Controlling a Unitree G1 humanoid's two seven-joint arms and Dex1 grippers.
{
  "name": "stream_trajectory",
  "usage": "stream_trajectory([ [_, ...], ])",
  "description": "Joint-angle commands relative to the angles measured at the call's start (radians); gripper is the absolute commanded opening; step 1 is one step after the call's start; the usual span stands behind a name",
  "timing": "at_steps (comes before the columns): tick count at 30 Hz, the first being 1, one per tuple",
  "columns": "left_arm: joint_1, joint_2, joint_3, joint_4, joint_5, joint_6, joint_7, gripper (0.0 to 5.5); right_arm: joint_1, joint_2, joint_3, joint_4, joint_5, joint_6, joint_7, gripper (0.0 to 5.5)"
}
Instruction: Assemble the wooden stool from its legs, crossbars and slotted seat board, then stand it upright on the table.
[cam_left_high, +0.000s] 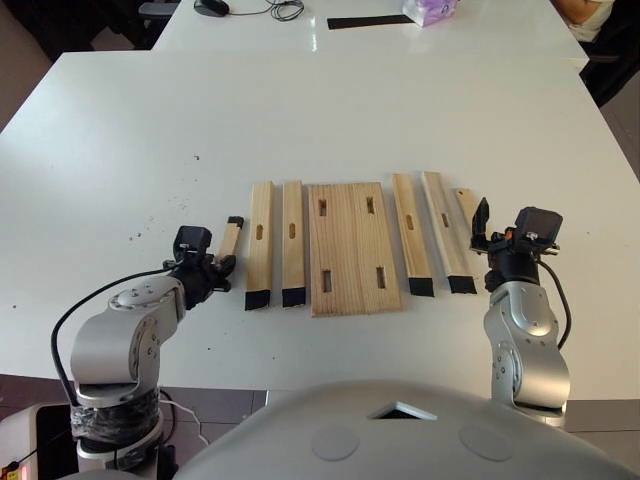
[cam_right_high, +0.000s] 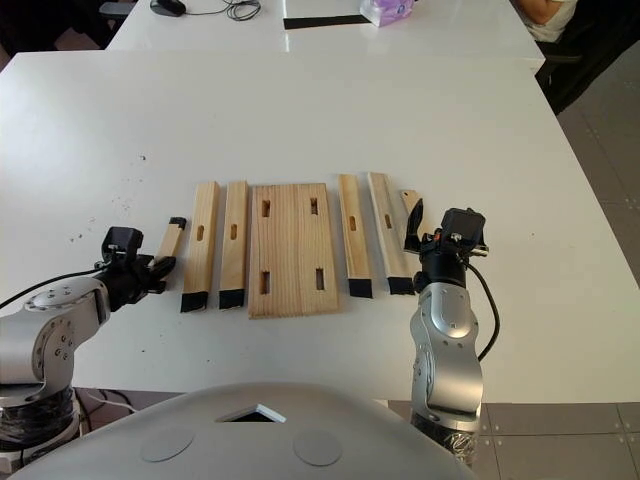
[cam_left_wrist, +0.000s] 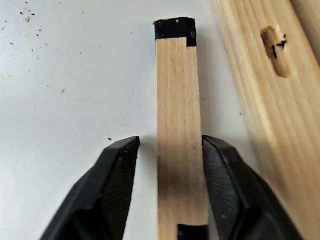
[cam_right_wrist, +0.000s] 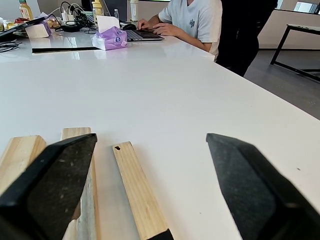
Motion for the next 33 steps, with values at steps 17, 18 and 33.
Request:
stream_trajectory([
  [17,-0.664,0.042,0.283,0.157,-0.553,-0.204,-0.293,1.31,-0.322,-0.326,-0.367,-0.083,0.748,0.332,0.412,4.05],
  [18,-0.684,0.041,0.303,0.159,-0.672,-0.172,-0.317,1.31,-0.336,-0.366,-0.379,-0.08,0.901,0.388,0.458,4.05],
  [33,-0.453,0.062,0.067,-0.046,-1.213,-0.266,-0.336,1.31,-0.767,-0.728,-0.216,0.218,1.645,0.695,0.666,4.25],
])
